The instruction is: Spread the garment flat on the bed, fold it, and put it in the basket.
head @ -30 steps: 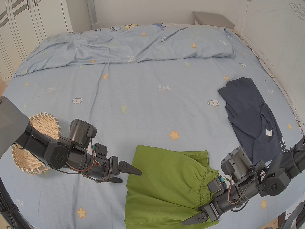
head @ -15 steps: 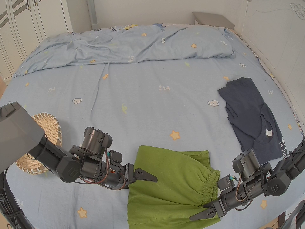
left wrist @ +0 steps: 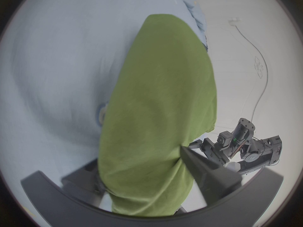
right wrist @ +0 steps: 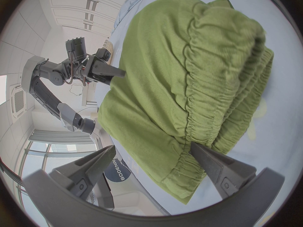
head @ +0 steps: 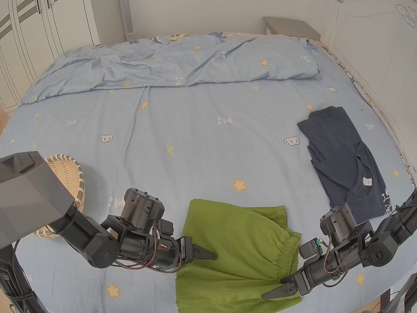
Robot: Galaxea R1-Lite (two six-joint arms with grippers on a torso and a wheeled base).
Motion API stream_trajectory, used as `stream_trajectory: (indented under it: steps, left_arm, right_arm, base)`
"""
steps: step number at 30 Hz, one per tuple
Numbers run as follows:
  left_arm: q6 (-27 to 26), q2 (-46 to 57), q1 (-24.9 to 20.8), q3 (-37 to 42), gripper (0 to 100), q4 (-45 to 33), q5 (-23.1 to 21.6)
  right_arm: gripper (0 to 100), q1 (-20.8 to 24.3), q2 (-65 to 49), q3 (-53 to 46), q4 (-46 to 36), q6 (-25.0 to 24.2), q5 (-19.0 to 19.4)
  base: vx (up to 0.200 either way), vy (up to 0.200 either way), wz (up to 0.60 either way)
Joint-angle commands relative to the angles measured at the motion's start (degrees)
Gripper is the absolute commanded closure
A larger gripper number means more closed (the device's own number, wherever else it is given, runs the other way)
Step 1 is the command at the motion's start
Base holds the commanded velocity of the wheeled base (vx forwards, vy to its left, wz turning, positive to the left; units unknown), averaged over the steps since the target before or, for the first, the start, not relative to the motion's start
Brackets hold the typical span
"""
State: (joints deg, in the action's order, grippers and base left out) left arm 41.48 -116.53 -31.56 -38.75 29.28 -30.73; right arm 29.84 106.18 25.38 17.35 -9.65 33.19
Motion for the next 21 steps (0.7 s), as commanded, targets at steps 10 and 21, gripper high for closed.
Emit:
stream_trajectory:
  steps: [10, 21]
  left_arm:
    - [4.48, 1.39, -0.34, -0.62, 100, 1.66, -1.35]
    - [-0.88, 9.83, 5.11, -13.72, 100, -20.05, -1.87]
  right_arm:
    - [0, -1.45, -1.33, 0.90, 0.14, -0.54, 2.84]
    - [0, -9.10, -12.93, 20.23, -13.92, -6.43, 3.02]
  base:
    - [0.000, 0.000, 0.00]
    - [0.000, 0.000, 0.00]
